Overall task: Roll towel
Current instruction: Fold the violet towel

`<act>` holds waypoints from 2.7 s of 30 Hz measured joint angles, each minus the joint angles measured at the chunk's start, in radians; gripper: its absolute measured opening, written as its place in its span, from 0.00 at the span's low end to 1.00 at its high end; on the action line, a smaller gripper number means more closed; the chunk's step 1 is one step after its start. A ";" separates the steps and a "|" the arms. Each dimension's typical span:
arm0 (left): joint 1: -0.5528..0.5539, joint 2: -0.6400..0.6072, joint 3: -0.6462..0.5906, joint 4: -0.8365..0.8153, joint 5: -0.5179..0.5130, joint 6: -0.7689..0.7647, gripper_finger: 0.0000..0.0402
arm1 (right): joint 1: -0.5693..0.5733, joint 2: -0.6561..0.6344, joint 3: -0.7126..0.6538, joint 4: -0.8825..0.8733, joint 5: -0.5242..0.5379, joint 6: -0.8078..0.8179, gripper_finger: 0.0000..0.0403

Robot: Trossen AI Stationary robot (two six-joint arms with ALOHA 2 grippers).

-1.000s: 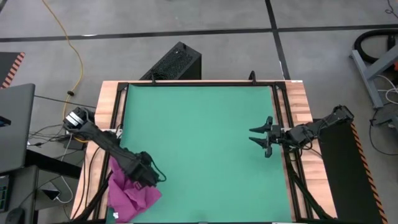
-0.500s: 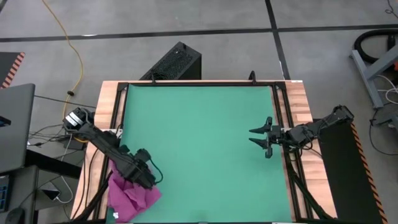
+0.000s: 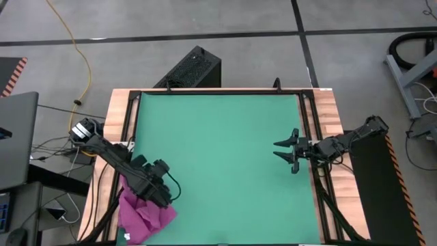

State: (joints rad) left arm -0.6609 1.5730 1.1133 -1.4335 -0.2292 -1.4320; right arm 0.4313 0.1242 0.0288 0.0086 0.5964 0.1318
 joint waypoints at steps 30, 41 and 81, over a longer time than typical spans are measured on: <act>0.035 -0.005 -0.189 -0.038 0.609 0.192 0.64 | 0.000 0.000 0.000 0.000 0.002 0.002 0.50; 0.048 -0.005 -0.232 0.062 0.599 0.252 0.61 | 0.000 0.000 0.000 0.000 0.002 0.002 0.50; 0.090 -0.004 -0.231 0.239 0.618 0.340 0.02 | 0.000 0.000 -0.001 -0.001 0.002 0.055 0.50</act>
State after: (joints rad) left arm -0.5713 1.5688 0.8825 -1.1950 0.3885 -1.0920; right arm 0.4313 0.1242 0.0280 0.0078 0.5987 0.1867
